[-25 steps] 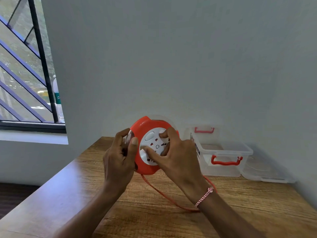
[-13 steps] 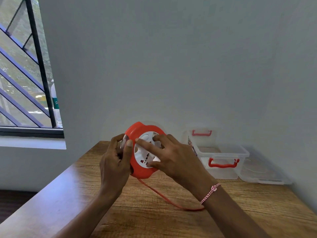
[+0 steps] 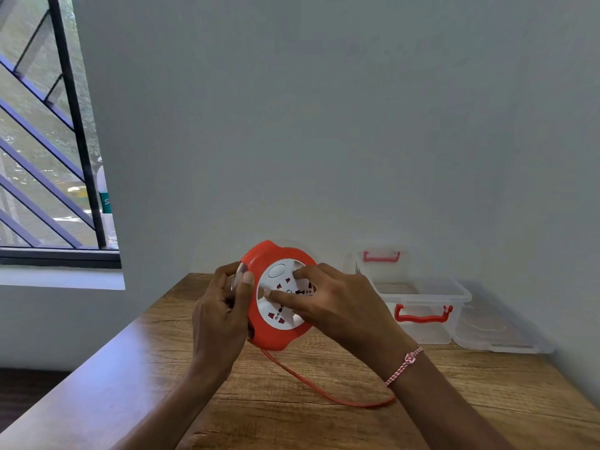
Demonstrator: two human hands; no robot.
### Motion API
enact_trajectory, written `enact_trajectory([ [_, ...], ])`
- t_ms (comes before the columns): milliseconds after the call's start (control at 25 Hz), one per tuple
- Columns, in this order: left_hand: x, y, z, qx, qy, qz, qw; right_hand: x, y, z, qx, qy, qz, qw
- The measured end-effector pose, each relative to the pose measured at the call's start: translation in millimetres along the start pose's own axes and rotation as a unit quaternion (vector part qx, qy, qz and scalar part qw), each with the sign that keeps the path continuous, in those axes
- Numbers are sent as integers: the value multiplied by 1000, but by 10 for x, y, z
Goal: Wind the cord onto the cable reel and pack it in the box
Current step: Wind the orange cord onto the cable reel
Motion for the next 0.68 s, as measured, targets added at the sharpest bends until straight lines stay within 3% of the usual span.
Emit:
enact_trajectory([
  [440, -6, 5, -3, 12, 4, 8, 1000, 110, 40, -4, 81, -57, 65, 993],
  [520, 19, 9, -12, 18, 3, 15, 1000, 80, 77, 11, 154, -43, 128, 979],
  [680, 60, -24, -31, 32, 1, 19, 999, 52, 321, 55, 316, -31, 252, 914],
])
Point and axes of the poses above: each hand's wrist, its own z-axis towards the middle knuckle, its own x-axis out of the palm, y = z × x, the point moved 1 cm from there along z, towards the middle knuckle, and after that the axes turned 14 degrees about -z, right-handed, at the moved point
